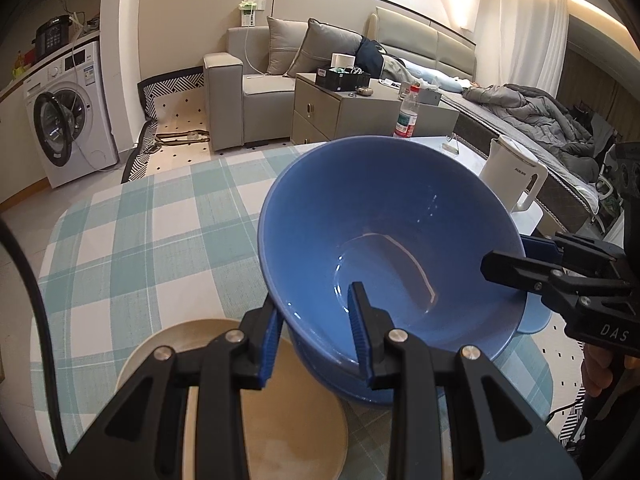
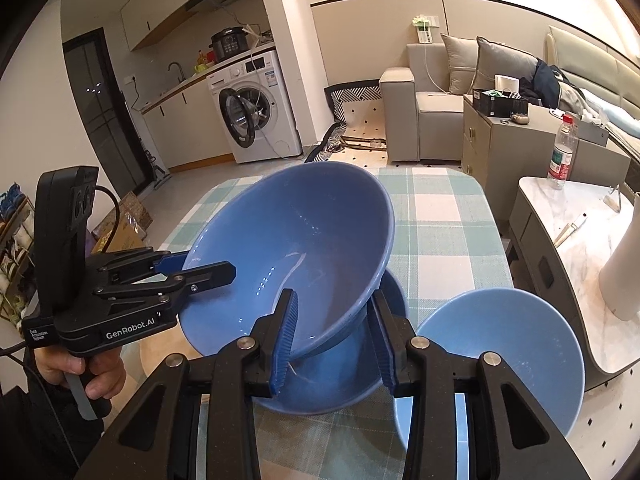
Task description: Organize plates and bowls
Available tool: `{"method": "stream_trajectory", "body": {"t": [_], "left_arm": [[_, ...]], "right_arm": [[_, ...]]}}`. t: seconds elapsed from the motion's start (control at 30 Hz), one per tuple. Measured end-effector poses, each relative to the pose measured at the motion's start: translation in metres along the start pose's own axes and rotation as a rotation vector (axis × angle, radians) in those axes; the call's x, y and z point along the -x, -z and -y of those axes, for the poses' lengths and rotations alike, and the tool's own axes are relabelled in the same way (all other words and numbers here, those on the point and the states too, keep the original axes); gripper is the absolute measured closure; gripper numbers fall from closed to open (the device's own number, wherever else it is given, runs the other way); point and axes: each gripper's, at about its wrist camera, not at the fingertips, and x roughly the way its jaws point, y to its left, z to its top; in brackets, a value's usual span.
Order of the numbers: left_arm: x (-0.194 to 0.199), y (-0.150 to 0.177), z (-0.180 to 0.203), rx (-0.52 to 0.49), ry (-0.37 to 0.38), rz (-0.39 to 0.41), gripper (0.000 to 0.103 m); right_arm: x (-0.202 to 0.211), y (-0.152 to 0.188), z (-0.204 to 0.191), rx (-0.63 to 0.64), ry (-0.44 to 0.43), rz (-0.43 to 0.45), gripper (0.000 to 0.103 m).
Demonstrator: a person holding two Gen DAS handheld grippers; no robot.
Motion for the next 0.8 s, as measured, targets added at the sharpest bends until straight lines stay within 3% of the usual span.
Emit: {"method": "stream_trajectory", "body": {"t": [0.8], "left_arm": [[-0.019, 0.023, 0.003, -0.019, -0.006, -0.055, 0.072]], "right_arm": [[-0.020, 0.041, -0.003, -0.008, 0.006, -0.074, 0.061]]}}
